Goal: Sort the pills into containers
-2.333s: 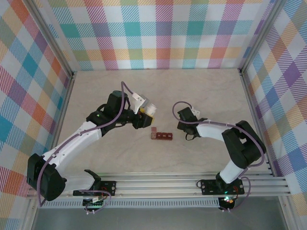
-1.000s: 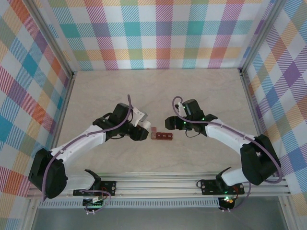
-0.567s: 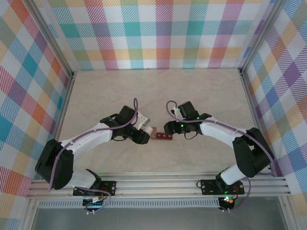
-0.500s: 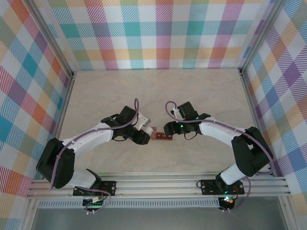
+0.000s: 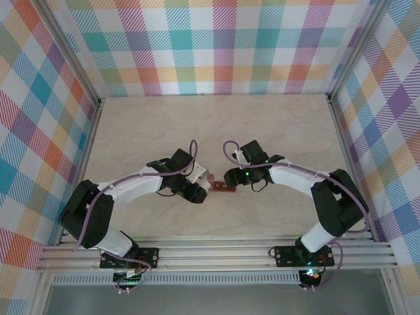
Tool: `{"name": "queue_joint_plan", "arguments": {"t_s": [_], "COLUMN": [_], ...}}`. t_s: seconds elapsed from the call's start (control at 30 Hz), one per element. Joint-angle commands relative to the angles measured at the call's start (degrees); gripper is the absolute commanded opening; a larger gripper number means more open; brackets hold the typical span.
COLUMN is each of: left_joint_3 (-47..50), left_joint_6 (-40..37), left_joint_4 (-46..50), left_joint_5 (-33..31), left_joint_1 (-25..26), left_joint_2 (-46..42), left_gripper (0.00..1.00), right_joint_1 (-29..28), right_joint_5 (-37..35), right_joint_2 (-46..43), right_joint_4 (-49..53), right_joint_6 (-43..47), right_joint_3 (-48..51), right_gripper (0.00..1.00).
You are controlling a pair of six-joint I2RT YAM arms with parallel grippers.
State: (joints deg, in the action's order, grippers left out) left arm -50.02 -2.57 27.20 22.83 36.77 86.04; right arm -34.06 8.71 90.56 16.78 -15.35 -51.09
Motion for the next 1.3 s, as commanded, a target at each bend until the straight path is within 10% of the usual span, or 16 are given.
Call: {"name": "queue_joint_plan", "arguments": {"t_s": [0.0, 1.27], "left_joint_3": [-1.92, -10.93], "left_joint_6": [0.52, 2.45], "left_joint_4": [1.54, 10.76], "left_joint_5": [0.11, -2.61], "left_joint_1": [0.84, 0.94], "left_joint_2": [0.80, 10.09], "left_gripper": [0.00, 0.00], "right_joint_1": [-0.41, -0.48], "right_joint_5": [-0.46, 2.98], "right_joint_2": [1.01, 4.70], "right_joint_4": [0.07, -2.98], "right_joint_6": [1.30, 0.67], "right_joint_3": [-1.56, -1.27], "right_gripper": [0.69, 0.68]}}
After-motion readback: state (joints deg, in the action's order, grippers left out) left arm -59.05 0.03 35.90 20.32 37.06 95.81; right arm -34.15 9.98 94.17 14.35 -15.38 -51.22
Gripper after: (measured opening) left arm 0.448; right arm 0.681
